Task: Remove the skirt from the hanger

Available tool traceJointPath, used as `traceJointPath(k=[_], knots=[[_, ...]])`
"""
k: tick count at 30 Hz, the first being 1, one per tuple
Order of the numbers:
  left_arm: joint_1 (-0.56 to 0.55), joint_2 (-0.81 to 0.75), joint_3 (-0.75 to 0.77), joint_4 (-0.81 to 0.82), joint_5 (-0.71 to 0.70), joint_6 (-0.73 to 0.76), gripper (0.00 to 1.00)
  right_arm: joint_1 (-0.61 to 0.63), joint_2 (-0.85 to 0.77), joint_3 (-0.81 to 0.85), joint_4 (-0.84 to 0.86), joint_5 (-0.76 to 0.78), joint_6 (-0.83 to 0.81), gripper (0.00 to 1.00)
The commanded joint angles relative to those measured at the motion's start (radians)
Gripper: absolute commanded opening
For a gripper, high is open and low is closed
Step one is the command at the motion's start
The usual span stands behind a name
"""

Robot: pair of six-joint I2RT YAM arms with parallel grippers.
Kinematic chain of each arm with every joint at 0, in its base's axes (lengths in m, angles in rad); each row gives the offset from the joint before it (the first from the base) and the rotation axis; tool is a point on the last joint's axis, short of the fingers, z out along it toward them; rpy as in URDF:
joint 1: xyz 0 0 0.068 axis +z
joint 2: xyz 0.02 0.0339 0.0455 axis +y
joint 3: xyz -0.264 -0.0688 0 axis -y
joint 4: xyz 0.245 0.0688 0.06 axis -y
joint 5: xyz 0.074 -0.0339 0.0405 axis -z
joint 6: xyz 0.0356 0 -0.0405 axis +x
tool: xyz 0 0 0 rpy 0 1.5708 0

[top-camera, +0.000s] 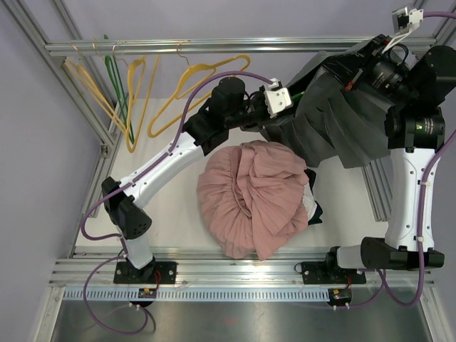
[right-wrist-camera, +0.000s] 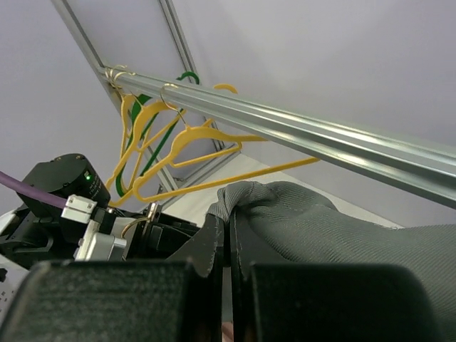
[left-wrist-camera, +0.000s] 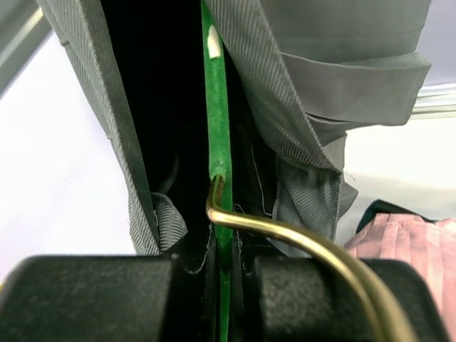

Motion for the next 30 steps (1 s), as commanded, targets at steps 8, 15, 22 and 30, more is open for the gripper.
traceJointPath(k=[8,15,22,30], knots=[[0.002,0.093,-0.047,-0.198,-0.084,0.023,0.00,0.053,-0.019,0.212,0.139,-0.168,0.120,0.00],[0.005,0.102,-0.058,-0.211,-0.095,0.039,0.00,0.054,-0.026,0.205,0.205,-0.199,0.252,0.00],[0.005,0.110,-0.013,-0.203,-0.064,0.008,0.00,0.218,-0.026,-0.022,-0.202,-0.184,-0.052,0.00],[0.005,0.101,0.045,-0.197,-0.036,-0.029,0.00,0.356,-0.055,-0.128,-0.382,-0.101,-0.329,0.00]])
